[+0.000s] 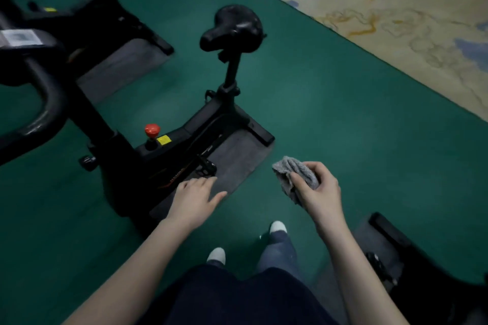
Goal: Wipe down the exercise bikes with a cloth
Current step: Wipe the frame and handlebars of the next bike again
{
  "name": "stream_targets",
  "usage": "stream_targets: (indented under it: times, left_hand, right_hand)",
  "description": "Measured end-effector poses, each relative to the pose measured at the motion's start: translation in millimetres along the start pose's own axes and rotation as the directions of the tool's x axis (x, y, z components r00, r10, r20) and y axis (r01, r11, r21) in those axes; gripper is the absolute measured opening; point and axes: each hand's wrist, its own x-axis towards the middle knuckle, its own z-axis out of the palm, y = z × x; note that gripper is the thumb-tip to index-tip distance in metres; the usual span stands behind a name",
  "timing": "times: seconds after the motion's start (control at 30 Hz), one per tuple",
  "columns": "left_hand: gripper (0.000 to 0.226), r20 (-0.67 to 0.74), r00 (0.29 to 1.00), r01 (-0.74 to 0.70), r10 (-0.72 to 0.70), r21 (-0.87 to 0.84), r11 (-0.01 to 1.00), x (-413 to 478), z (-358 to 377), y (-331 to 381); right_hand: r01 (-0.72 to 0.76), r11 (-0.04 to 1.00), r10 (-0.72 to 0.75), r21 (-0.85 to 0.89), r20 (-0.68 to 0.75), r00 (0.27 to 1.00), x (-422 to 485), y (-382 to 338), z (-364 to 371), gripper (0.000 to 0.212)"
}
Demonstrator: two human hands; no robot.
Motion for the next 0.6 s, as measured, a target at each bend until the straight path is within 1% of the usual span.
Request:
stream_targets:
  times: [0.1,0.23,0.4,0.47,0.6]
  left_hand:
    - [0.059,-0.027,0.99,0.135,-0.138,-0.075,0.988,12,-4,19]
    - [0.06,-0.04,0.958,0.274,-0.284,-0.169,0.947,21,-4,49]
    - [0.06,-0.042,0.893,0.421,-0.449,-0.28,0.863,20,-1,72]
    - [0.06,-0.032,0.858,0.481,-0.512,-0.297,0.825,14,2,74]
    - [0.061,-0.026,0.783,0.579,-0.622,-0.335,0.743,5,5,68]
  right_hand:
    - [0.043,0.999,-0.041,-0.016,0.123,0.992,48,-4,-14,0.011]
    - [0.064,0.997,-0.055,-0.031,0.223,0.973,107,-6,-35,0.01]
    - [0.084,0.996,-0.064,-0.039,0.365,0.929,161,-10,-36,0.011]
    - [0.114,0.993,-0.084,-0.042,0.437,0.896,171,-16,-25,0.011]
    - [0.194,0.98,-0.127,-0.051,0.587,0.799,183,-29,9,0.011]
